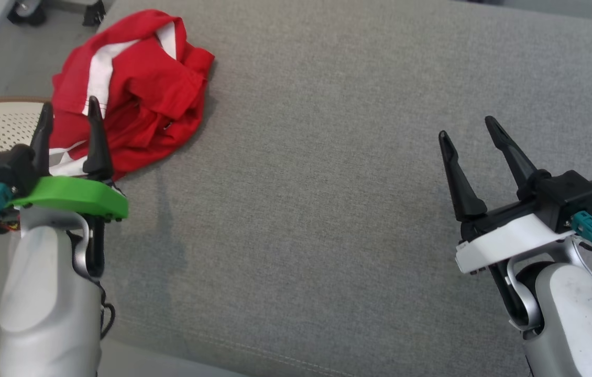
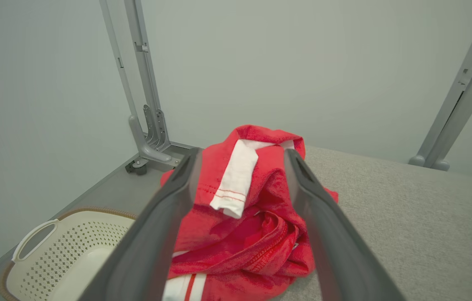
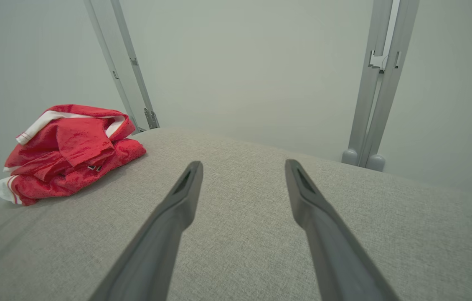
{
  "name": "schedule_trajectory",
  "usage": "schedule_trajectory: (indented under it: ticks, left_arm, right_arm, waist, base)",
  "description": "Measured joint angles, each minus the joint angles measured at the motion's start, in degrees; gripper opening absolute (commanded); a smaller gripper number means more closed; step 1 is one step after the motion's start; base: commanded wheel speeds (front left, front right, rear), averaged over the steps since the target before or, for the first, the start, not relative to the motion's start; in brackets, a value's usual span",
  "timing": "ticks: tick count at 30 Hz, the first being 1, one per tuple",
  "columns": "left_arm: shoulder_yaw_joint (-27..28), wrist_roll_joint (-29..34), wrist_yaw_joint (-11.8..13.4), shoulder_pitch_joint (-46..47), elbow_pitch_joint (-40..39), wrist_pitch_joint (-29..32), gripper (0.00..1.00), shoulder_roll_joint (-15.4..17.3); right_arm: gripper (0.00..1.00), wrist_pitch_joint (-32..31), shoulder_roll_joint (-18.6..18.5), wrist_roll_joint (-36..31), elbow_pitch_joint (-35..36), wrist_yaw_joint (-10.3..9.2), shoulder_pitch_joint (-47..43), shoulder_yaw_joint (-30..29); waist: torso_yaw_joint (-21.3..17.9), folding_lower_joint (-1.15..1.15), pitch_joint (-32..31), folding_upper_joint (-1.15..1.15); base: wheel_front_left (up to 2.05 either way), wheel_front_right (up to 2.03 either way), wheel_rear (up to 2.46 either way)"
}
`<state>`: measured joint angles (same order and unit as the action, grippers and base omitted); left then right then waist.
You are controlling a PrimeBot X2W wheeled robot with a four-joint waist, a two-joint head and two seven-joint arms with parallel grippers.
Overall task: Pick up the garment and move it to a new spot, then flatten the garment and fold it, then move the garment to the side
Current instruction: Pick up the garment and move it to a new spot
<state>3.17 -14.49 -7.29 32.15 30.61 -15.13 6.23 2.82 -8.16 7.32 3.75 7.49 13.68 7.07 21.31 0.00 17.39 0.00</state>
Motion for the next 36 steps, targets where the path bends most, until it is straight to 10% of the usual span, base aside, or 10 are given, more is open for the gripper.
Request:
schedule_trajectory:
  ticks: [13, 16, 24, 36]
  left_arm:
    - [-3.69, -8.76, -0.13, 17.21, 24.40, 2.92, 1.00, 8.88]
    - [-4.15, -10.11, -0.13, 18.63, 26.97, 2.68, 0.00, 10.36]
    - [-2.86, -11.65, -0.22, 17.80, 26.66, 0.34, 0.00, 13.22]
    - [3.86, -6.44, 3.60, 0.25, 1.96, 0.09, 0.00, 11.74]
  right_arm:
    - [1.00, 0.48, -1.54, 1.15, 0.77, 0.00, 1.98, -0.96]
    - [1.00, 0.65, -1.55, 1.18, 0.78, 0.00, 1.98, -1.42]
    - [1.00, 1.71, -0.70, 1.11, -0.05, 0.00, 1.51, -2.00]
    - [1.00, 3.87, 1.43, 1.15, -3.39, 0.02, -2.38, -0.48]
  waist:
    - [-5.31, 0.00, 11.10, 0.00]
    - [-6.68, 0.00, 12.19, 0.00]
    - [-8.32, 0.00, 10.96, 0.00]
    - [-8.90, 0.00, 1.01, 0.00]
  base:
    - [0.00, 0.00, 0.00]
    - [0.00, 0.00, 0.00]
    - [0.00, 0.00, 0.00]
    - [0.00, 0.00, 0.00]
